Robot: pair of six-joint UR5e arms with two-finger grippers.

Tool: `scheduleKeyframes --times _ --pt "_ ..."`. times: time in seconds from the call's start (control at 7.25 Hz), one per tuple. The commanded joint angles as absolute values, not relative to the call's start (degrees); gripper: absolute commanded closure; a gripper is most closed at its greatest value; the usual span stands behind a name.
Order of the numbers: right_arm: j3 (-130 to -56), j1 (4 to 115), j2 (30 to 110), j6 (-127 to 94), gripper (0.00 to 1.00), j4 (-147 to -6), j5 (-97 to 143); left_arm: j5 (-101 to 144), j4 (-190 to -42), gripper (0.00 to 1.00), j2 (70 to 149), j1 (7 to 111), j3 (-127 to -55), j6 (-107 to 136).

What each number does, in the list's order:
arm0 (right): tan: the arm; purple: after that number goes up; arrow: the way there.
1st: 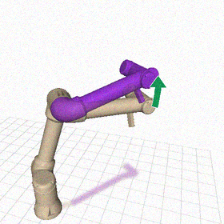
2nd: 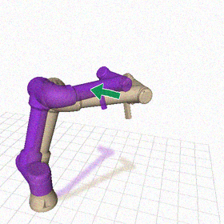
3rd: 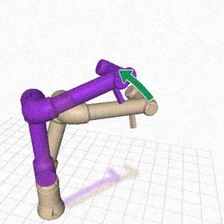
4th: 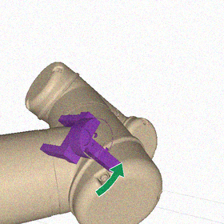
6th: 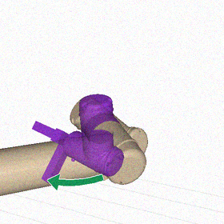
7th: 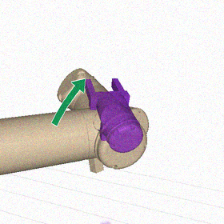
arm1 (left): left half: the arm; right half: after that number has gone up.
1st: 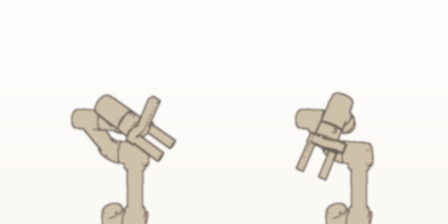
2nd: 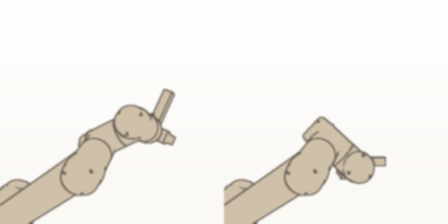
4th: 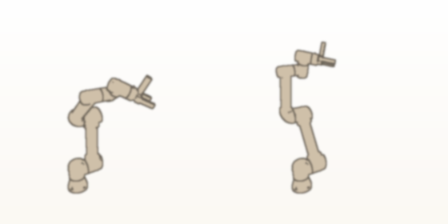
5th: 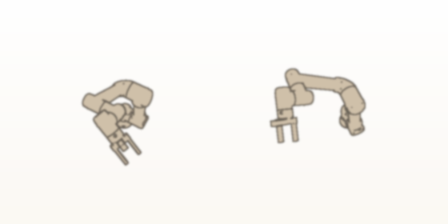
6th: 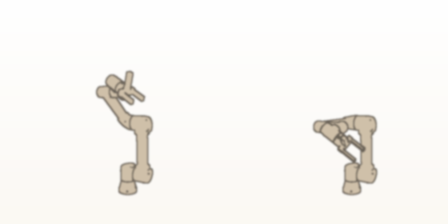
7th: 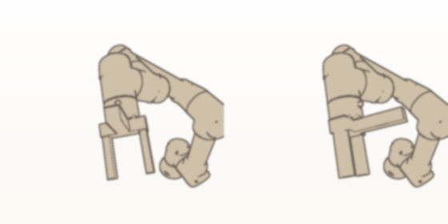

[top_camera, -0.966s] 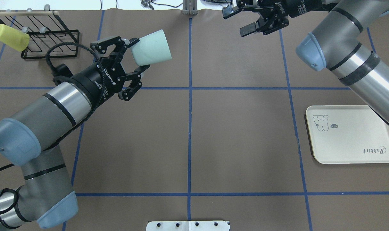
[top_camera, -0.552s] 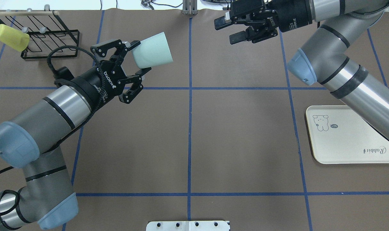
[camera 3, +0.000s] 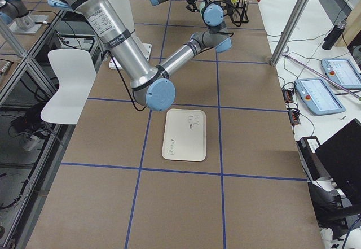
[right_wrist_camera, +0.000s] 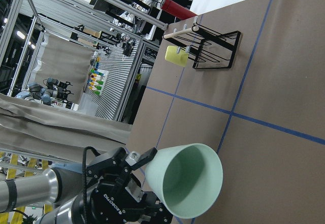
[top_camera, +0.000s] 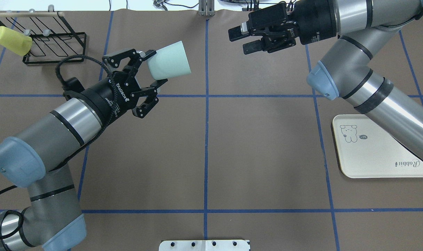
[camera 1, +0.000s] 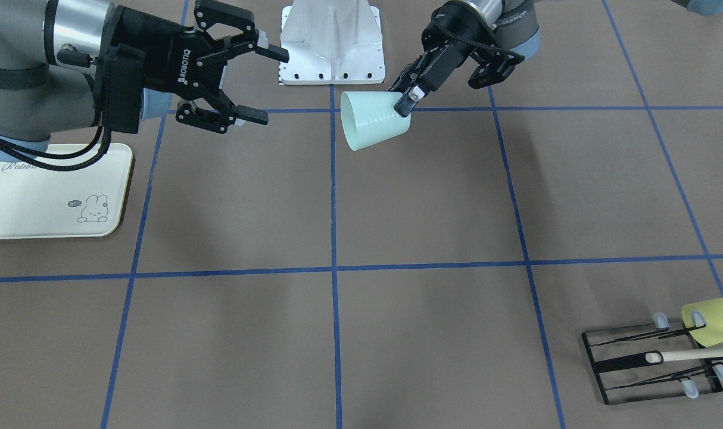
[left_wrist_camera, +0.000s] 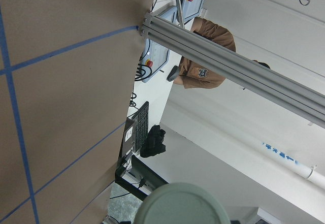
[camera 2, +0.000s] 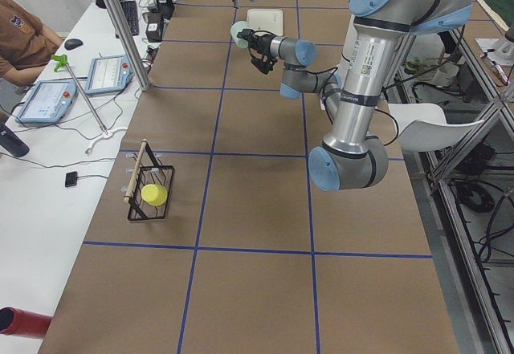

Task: Left arm grabs green cup and hands to right arm on tray

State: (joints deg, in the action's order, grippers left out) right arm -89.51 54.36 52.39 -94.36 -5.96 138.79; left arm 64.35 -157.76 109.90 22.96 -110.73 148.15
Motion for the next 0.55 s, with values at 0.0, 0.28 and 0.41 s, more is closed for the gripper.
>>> scheduleKeyframes --times 0.0,0.28,0.41 --pt "-89.56 53.62 52.3 -94.31 0.16 -5.71 137.64 64.34 -158.91 0.8 110.21 22.06 -110.83 148.18" --pt "-89.56 51.34 51.68 -94.31 0.23 -5.8 134.32 64.34 -158.91 0.8 110.57 21.1 -110.83 148.27" --pt "-89.47 50.55 51.51 -94.31 0.23 -5.97 133.43 64.34 -158.91 0.8 110.57 21.09 -110.83 148.18"
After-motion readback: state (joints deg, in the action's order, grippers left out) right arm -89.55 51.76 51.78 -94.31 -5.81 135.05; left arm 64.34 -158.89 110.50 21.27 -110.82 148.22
